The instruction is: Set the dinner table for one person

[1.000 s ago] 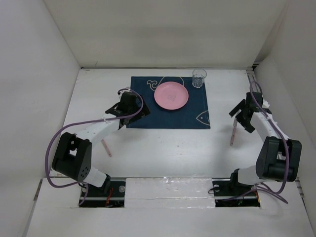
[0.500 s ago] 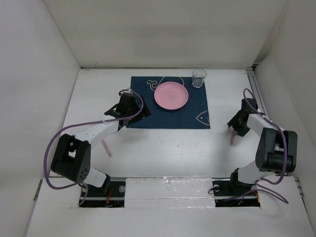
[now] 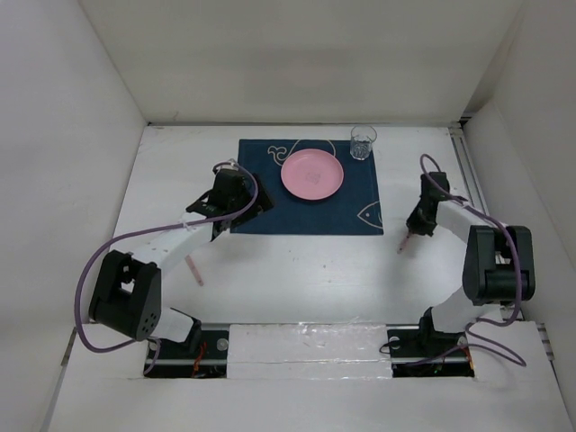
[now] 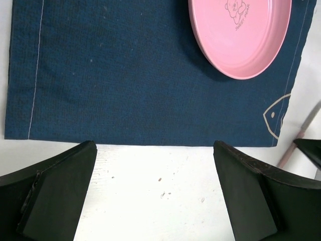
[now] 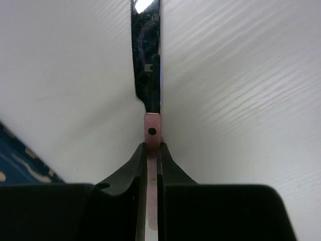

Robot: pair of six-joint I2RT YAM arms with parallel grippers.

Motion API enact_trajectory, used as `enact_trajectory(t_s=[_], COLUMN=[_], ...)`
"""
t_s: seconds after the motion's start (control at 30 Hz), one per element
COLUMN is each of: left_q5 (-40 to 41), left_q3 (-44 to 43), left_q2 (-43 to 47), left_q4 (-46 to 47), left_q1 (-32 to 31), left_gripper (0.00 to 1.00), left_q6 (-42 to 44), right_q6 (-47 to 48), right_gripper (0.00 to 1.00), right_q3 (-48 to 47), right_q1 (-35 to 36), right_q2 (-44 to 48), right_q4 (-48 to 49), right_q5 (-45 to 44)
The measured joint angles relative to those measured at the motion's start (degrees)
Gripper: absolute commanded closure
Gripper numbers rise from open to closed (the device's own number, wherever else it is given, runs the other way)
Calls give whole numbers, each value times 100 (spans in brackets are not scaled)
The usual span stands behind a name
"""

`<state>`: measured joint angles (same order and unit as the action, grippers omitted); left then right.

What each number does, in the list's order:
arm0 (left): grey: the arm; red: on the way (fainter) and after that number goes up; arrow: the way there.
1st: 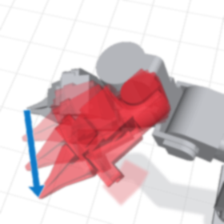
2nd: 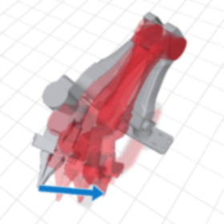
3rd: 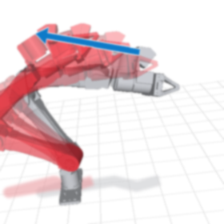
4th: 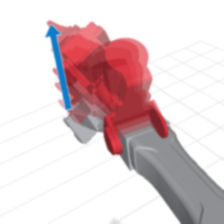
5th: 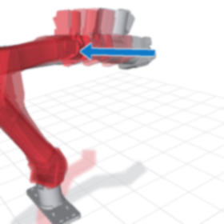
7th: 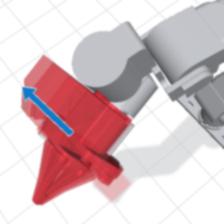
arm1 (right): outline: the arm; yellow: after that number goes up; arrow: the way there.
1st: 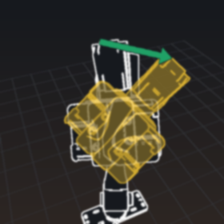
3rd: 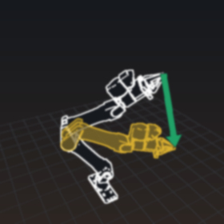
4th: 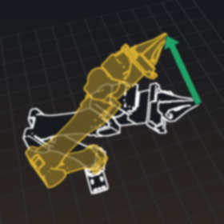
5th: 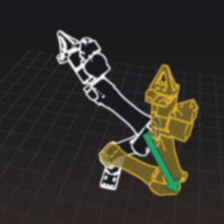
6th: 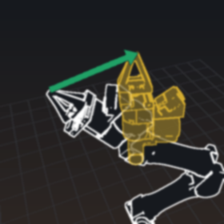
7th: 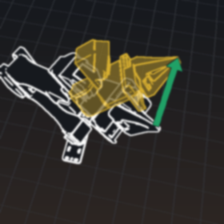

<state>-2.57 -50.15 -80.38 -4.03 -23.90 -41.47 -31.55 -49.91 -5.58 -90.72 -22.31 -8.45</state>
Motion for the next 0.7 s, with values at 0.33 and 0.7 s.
enact_trajectory(t_s=[0.33, 0.7], left_q5=[238, 393], left_q3=[264, 229], left_q2=[774, 1351], left_q4=[-133, -612], left_q1=[0, 2], left_gripper=[0, 0], left_q6=[-402, -461], right_q6=[511, 1202], right_gripper=[100, 100], right_q3=[-1488, -2769], right_q1=[1827, 2376], right_q2=[-557, -1980], right_q4=[-719, -1340], right_q5=[-365, -184])
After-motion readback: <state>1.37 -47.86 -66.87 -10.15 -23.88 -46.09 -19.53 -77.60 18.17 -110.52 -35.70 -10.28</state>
